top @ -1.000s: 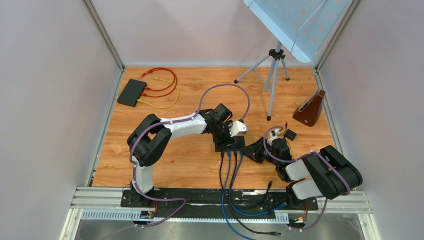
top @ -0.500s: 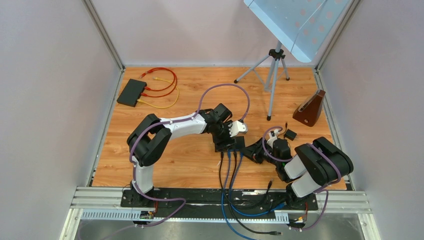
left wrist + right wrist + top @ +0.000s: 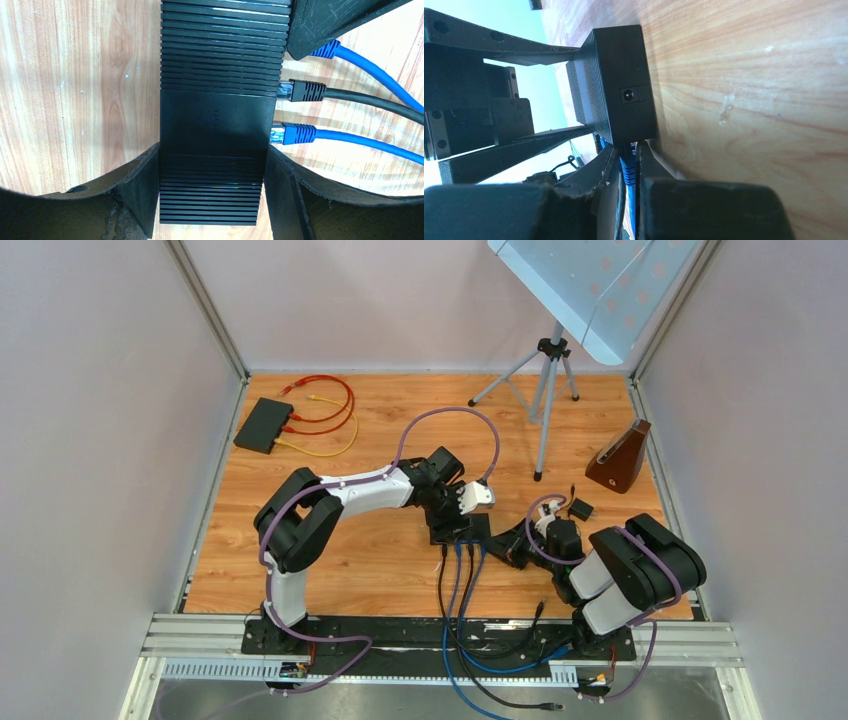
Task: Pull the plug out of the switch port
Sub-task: Pull the connector from the switch port.
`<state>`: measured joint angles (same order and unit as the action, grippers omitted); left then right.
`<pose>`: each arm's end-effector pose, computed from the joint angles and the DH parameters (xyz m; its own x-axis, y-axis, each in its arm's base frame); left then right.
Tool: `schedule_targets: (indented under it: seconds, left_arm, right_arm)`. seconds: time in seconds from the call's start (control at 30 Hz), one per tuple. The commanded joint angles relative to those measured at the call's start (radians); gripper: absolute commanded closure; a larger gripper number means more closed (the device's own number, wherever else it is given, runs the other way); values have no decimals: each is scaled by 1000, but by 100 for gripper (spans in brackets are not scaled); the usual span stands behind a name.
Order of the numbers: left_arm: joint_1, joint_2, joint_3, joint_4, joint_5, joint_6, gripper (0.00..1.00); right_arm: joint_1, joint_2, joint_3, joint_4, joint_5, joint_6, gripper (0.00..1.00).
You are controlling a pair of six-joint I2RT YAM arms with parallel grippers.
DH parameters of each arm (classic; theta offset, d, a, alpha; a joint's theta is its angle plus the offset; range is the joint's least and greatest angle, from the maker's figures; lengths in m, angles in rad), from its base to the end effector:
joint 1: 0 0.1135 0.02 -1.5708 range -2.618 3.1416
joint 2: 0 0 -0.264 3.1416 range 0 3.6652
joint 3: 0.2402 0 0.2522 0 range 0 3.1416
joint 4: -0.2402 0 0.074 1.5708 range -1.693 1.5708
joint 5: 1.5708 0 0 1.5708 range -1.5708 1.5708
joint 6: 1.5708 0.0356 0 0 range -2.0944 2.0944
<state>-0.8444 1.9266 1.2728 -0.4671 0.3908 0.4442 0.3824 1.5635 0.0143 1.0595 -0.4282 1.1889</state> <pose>0.2485 -0.3001 0.1633 -0.1957 0.8185 -0.5401 0.9805 0.1534 -0.1229 0.1589 0.0798 0.0838 -0.7931 0.5909 -0.1476 0.1517 0.4265 0.8917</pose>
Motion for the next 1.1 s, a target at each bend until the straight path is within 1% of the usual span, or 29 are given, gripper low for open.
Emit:
schedule_targets:
  seconds: [0.0, 0.07, 0.13, 0.17, 0.27, 0.3, 0.4, 0.5, 0.7, 0.87, 0.93, 0.97, 1.07]
  left_arm:
    - [-14, 70, -17, -82, 46, -30, 50]
    - [-15, 70, -20, -82, 45, -33, 50]
    - [-15, 68, -25, -77, 38, -36, 50]
    - [-15, 67, -30, -75, 23, -42, 50]
    - [-11, 61, -36, -65, -11, -55, 50]
    - [-7, 58, -39, -62, -25, -63, 50]
    - [5, 50, -44, -49, -48, -81, 50]
    - [22, 49, -44, -52, -54, -85, 50]
    - [28, 57, -36, -59, -66, -91, 50]
    - [31, 65, -29, -67, -74, -102, 50]
    - [34, 60, -35, -60, -67, -107, 50]
    - [34, 58, -39, -55, -67, -109, 50]
    - [36, 57, -40, -53, -72, -112, 50]
  right_arm:
    - [2, 2, 39, 33, -19, 66, 94]
    - [1, 19, 56, 30, -46, 65, 96]
    - [10, 12, 88, -34, -74, 27, 98]
    - [25, -9, 103, -83, -68, -13, 99]
    - [52, -114, 156, -308, -30, -131, 100]
    - [51, -141, 155, -336, -28, -146, 100]
    - [43, -203, 128, -331, -86, -179, 100]
    - [42, -228, 160, -419, -199, -240, 100]
    - [41, -237, 194, -542, -335, -295, 100]
    - [36, -301, 194, -600, -330, -303, 100]
    - [29, -329, 215, -677, -299, -307, 100]
    - [28, -347, 212, -683, -285, -308, 100]
    - [28, -389, 200, -652, -306, -310, 100]
